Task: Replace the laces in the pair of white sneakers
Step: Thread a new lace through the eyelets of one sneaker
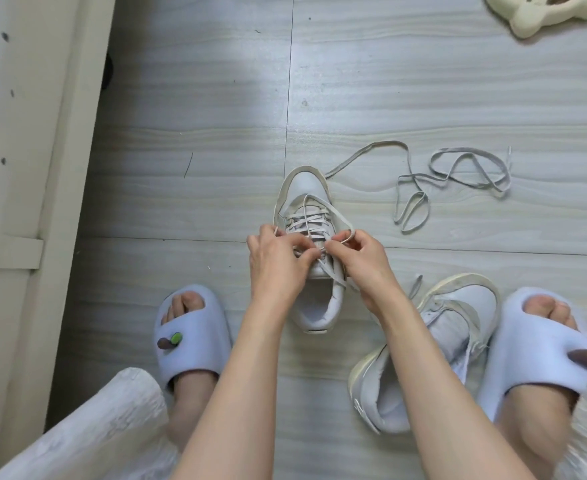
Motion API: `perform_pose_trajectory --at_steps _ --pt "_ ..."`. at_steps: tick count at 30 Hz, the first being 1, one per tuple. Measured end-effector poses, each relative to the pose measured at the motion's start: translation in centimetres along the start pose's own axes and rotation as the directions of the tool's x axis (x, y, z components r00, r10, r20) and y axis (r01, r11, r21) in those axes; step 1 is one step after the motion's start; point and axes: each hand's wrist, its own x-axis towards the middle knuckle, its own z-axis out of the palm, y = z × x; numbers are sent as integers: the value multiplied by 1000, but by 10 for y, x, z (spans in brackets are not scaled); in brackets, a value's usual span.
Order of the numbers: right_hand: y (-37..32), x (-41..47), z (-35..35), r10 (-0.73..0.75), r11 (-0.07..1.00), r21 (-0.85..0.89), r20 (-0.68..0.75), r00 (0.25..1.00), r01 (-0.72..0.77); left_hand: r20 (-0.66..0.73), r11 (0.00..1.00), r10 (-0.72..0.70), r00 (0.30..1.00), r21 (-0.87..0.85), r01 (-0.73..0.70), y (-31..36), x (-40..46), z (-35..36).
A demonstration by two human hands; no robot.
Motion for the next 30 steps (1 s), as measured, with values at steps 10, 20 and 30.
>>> perform_pose_trajectory --at_steps 10,20,30 --pt "-1 -1 -8 34 996 -82 3 999 -34 109 -106 -464 879 -992 67 -60 3 -50" --pt "13 -25 -4 -104 919 -390 -96 990 59 166 947 -33 986 -310 84 -63 -35 -7" --pt "40 -89 -7 -78 656 -754 -17 997 39 211 998 -45 976 -32 53 -77 -80 1"
